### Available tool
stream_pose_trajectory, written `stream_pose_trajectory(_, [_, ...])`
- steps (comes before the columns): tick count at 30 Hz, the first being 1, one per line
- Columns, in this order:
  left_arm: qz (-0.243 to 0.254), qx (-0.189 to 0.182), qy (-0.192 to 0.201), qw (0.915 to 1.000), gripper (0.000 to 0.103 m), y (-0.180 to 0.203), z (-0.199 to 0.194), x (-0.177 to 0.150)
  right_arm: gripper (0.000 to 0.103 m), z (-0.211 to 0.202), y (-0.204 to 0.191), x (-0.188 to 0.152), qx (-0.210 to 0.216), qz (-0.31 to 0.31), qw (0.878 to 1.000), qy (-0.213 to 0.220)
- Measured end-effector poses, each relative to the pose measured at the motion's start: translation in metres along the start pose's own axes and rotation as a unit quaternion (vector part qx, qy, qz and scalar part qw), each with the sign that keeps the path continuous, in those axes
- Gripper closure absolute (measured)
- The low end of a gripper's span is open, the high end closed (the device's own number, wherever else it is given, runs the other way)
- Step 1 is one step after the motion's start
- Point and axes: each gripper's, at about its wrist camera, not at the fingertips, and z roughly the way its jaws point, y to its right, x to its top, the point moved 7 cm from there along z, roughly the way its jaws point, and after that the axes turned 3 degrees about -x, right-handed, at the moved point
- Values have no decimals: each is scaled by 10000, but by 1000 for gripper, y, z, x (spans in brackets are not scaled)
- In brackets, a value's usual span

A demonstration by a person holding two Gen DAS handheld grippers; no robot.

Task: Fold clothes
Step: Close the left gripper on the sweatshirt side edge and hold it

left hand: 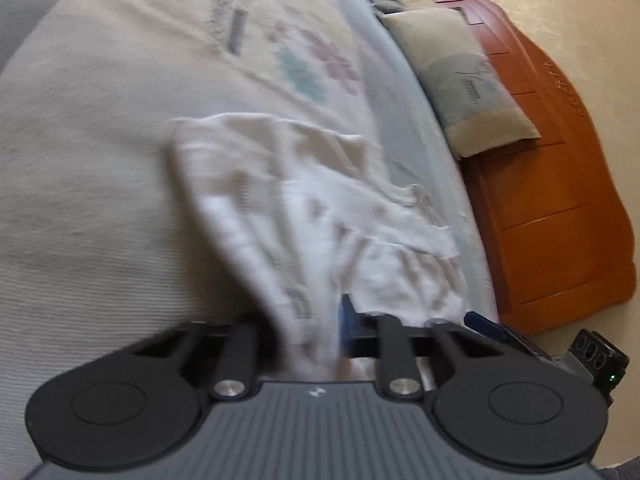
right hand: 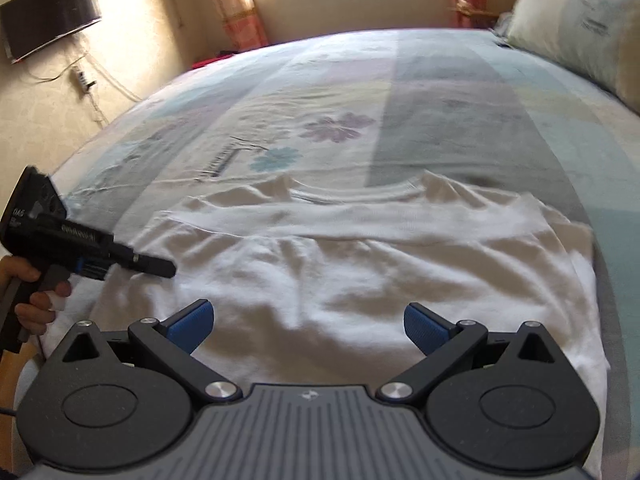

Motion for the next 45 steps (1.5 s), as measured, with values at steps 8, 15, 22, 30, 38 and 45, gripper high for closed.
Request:
stream_pose_trajectory(8, [150,-176,-297,9993,74,5,7,6,0,1,0,0,-35,-22,10000,3])
stream_pose_trajectory(15, [44,-323,-432,9985,83,7,27,8,0,9,-2,-1,-1,49,9999,-87])
stream_pose_trajectory(22, [488,226,-387,9978,84,19,25,5,0,4,0,13,430,389,9983,97])
stream_pose_trajectory(30, [680,578,-334,9954,84,26,27,3,0,43,-15,35,1365,1336,9816,-72])
stream_pose_trajectory(38, [571,744,-353,9950,84,28,30,4,0,96,-12,63,915,1593,9830,-19])
stream_pose_trajectory(45, [617,1060,-368,9918,84,34,32,4,0,60,-19,42,1094,1585,9792,-642])
